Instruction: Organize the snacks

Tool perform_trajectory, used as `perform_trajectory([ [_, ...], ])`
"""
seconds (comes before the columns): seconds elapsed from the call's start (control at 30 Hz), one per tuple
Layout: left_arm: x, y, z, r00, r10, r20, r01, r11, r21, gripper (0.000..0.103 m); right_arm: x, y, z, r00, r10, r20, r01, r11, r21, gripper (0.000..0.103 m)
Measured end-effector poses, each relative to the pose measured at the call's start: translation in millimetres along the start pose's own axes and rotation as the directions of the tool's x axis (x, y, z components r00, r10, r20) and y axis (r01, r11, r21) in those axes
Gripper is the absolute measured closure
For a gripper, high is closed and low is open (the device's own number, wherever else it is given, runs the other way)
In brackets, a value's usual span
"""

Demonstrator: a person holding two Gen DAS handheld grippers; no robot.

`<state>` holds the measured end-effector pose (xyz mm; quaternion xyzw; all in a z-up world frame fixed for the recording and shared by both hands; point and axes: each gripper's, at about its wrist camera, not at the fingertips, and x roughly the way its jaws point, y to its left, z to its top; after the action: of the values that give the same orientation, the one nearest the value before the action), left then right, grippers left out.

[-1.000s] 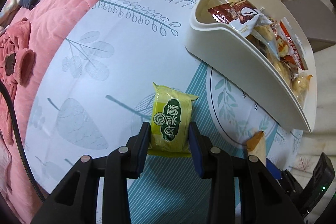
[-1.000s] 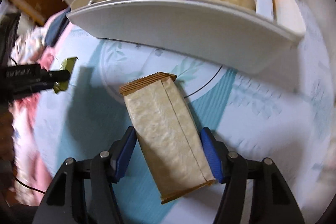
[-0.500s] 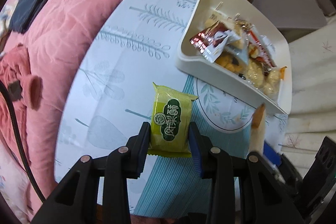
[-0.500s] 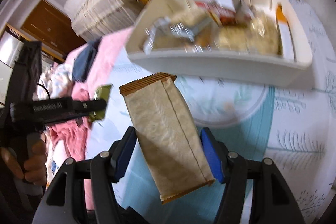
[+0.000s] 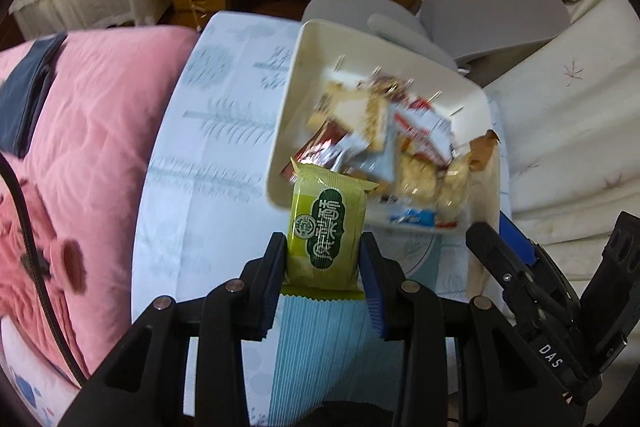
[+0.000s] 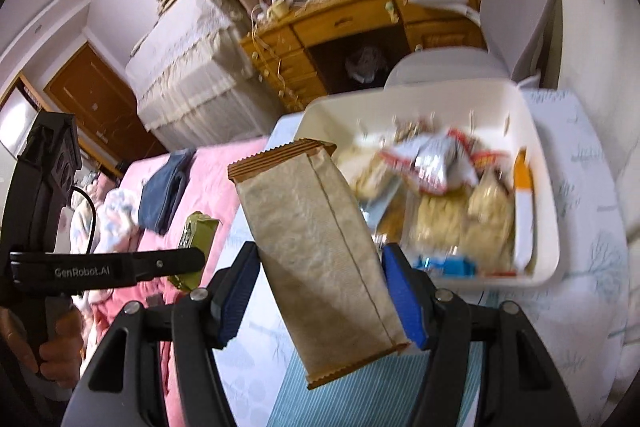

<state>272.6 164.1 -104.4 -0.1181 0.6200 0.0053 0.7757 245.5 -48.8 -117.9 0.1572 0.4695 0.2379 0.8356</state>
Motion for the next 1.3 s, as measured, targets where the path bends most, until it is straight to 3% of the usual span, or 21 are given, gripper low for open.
perform_trajectory([
  [0.4,32,-44,55,0.999,-0.042,0.031,0.039,0.997,0.068,0.067,7,-28,42,0.995,-0.062,0.083,0.062,0.998,-0.001,0.039],
  [0.47,37,-48,56,0.998,-0.053,0.027,0.050,0.995,0.082,0.049,10,-35,43,0.994,-0.076,0.080,0.075,0.997,0.014,0.039],
  [0.5,39,-50,55,0.998,-0.056,0.019,0.054,0.994,0.094,0.035,11,-37,43,0.994,-0.079,0.074,0.078,0.997,0.021,0.039],
  [0.53,39,-52,54,0.998,-0.052,0.021,0.050,0.993,0.111,0.031,13,-40,43,0.995,-0.084,0.061,0.082,0.996,0.031,0.039],
  [0.67,36,-54,41,0.999,-0.032,0.029,0.027,0.986,0.165,0.029,13,-48,39,0.994,-0.111,0.022,0.110,0.992,0.056,0.036],
  [0.9,21,-32,3,0.999,-0.042,0.024,0.037,0.986,0.164,0.025,-6,-42,11,0.987,-0.163,-0.007,0.162,0.981,0.105,0.028],
  [1.07,9,-9,-35,0.999,-0.032,0.010,0.030,0.986,0.163,0.024,-24,-27,-30,0.980,-0.197,-0.033,0.200,0.964,0.174,0.018],
  [1.3,-15,17,-87,1.000,0.014,-0.027,-0.008,0.981,0.192,0.014,-51,6,-95,0.967,-0.237,-0.096,0.253,0.936,0.245,0.017],
])
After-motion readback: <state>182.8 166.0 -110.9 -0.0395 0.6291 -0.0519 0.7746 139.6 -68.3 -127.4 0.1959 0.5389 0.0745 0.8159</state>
